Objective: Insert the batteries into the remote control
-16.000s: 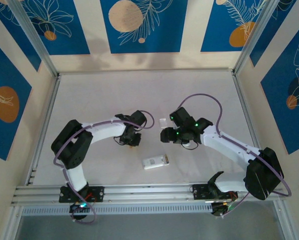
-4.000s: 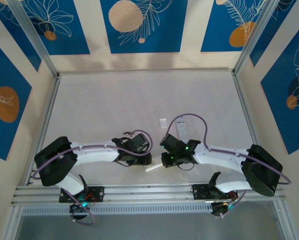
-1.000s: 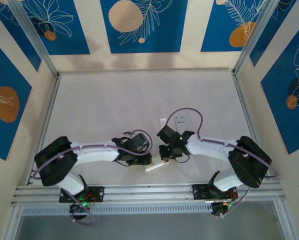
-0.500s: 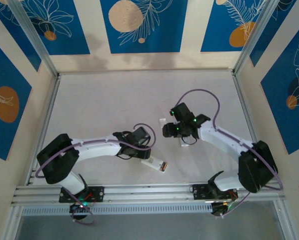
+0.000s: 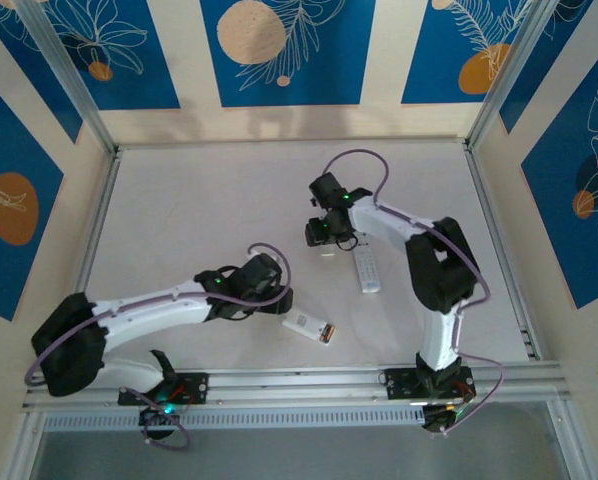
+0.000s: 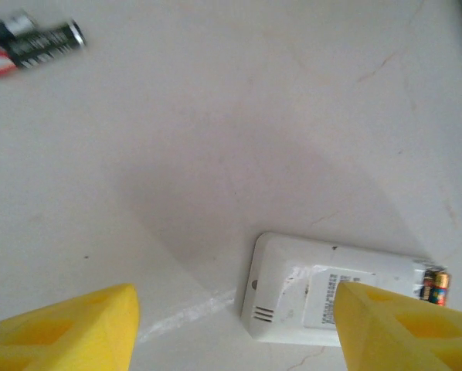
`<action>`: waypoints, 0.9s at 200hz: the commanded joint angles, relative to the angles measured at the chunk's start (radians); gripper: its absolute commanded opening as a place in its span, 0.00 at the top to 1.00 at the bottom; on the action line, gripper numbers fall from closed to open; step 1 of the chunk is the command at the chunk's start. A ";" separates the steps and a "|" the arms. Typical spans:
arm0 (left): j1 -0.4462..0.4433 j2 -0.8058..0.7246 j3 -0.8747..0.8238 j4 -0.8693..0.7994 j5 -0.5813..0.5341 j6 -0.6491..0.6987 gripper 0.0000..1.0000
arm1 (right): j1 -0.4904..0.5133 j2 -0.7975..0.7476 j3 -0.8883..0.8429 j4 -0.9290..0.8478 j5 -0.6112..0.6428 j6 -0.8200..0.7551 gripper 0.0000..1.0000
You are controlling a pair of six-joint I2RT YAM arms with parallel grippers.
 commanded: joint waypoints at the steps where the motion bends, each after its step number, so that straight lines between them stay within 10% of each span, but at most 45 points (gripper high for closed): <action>1: 0.033 -0.079 -0.041 -0.028 -0.036 -0.034 0.32 | 0.017 0.100 0.061 -0.076 0.074 0.059 0.55; 50: 0.097 -0.274 -0.181 0.207 0.071 0.073 0.15 | 0.024 0.061 0.073 -0.088 0.059 0.066 0.94; 131: 0.103 -0.068 -0.201 1.113 0.431 1.178 0.00 | -0.186 -0.618 -0.168 0.075 -0.777 0.151 0.97; 180: 0.130 0.160 -0.033 1.336 0.537 1.285 0.00 | -0.197 -0.715 -0.194 0.037 -0.942 0.156 0.96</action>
